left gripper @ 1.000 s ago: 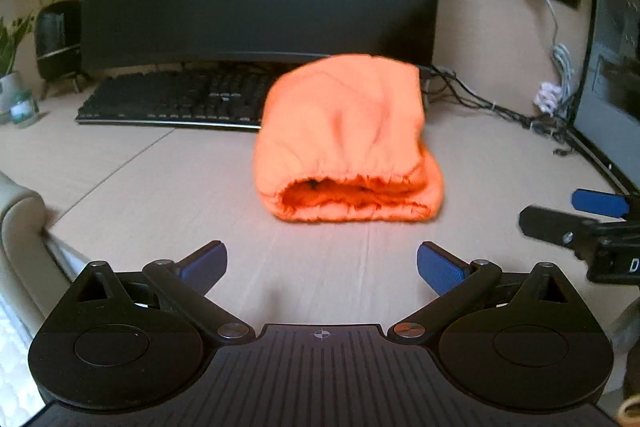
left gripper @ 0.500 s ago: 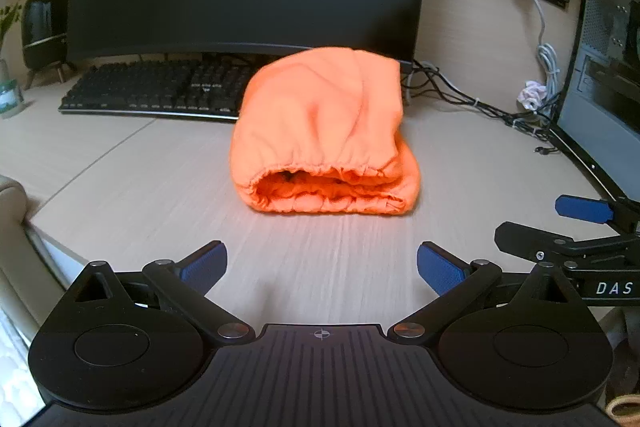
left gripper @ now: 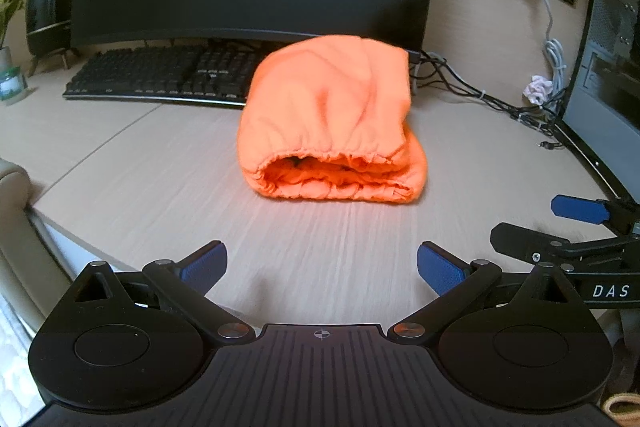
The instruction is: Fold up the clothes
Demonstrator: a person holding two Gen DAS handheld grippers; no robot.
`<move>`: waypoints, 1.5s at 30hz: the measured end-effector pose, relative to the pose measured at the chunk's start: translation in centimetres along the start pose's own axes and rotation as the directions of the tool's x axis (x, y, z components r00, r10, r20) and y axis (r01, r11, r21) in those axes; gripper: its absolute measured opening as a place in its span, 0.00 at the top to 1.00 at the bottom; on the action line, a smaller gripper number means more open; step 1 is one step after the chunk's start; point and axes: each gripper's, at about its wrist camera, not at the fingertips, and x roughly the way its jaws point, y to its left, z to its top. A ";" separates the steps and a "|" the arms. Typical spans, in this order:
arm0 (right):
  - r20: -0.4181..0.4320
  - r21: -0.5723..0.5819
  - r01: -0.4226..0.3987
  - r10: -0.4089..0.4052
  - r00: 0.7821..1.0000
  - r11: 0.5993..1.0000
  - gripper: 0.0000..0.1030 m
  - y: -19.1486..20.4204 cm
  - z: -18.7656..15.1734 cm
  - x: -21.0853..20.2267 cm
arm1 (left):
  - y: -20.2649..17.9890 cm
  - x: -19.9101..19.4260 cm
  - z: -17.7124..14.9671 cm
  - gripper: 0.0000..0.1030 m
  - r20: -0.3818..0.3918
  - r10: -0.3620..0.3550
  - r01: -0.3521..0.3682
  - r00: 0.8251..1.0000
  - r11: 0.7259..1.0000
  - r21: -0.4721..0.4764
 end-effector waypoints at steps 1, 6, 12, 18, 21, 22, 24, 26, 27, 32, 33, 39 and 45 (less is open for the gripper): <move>-0.002 -0.001 -0.002 0.002 1.000 1.000 0.00 0.0 0.0 0.0 | 0.0 0.0 0.0 0.00 0.000 0.000 0.000 1.000 1.000 -0.001; -0.008 0.004 -0.006 0.006 1.000 1.000 0.00 0.0 -0.1 0.1 | 0.0 0.0 0.0 0.00 0.001 0.000 0.000 1.000 1.000 0.004; -0.010 0.011 -0.005 0.005 1.000 1.000 0.00 -0.2 -0.1 0.0 | -0.1 -0.1 0.0 0.00 0.004 0.000 0.000 1.000 1.000 0.006; -0.014 0.007 -0.013 0.013 1.000 1.000 0.00 -0.2 -0.1 0.1 | -0.1 0.0 0.0 0.00 0.002 -0.001 0.001 1.000 1.000 0.003; -0.018 0.006 -0.016 0.016 1.000 1.000 0.00 -0.3 -0.1 0.2 | -0.2 0.0 0.0 0.00 0.000 -0.002 0.002 1.000 1.000 0.002; -0.018 0.006 -0.017 0.017 1.000 1.000 0.00 -0.3 -0.1 0.3 | -0.2 0.0 0.0 0.00 0.000 -0.002 0.002 1.000 1.000 0.001; -0.019 0.007 -0.018 0.018 1.000 1.000 0.00 -0.4 -0.1 0.3 | -0.2 0.0 0.0 0.00 -0.001 -0.002 0.002 1.000 1.000 0.000; -0.021 0.008 -0.018 0.018 1.000 1.000 0.00 -0.5 -0.1 0.4 | -0.2 0.0 0.0 0.00 -0.002 -0.003 0.003 1.000 1.000 -0.001; -0.022 0.008 -0.019 0.019 1.000 1.000 0.00 -0.6 -0.1 0.4 | -0.2 0.0 0.0 0.00 -0.002 -0.003 0.003 1.000 1.000 -0.002; -0.023 0.015 -0.016 0.017 1.000 1.000 0.00 -0.9 -0.1 0.6 | -0.3 0.3 0.1 0.00 -0.006 -0.002 0.002 1.000 1.000 0.000; -0.023 0.016 -0.016 0.017 1.000 1.000 0.00 -1.0 -0.1 0.7 | -0.3 0.4 0.1 0.00 -0.007 -0.002 0.002 1.000 1.000 0.000; -0.027 0.026 -0.020 0.021 0.999 0.999 0.00 -1.3 -0.1 1.0 | -0.5 0.7 0.2 0.00 -0.013 -0.001 0.001 1.000 1.000 0.001; -0.031 0.033 -0.021 0.022 0.999 0.999 0.00 -1.6 -0.1 1.3 | -0.6 1.0 0.3 0.00 -0.018 0.003 -0.003 1.000 1.000 0.003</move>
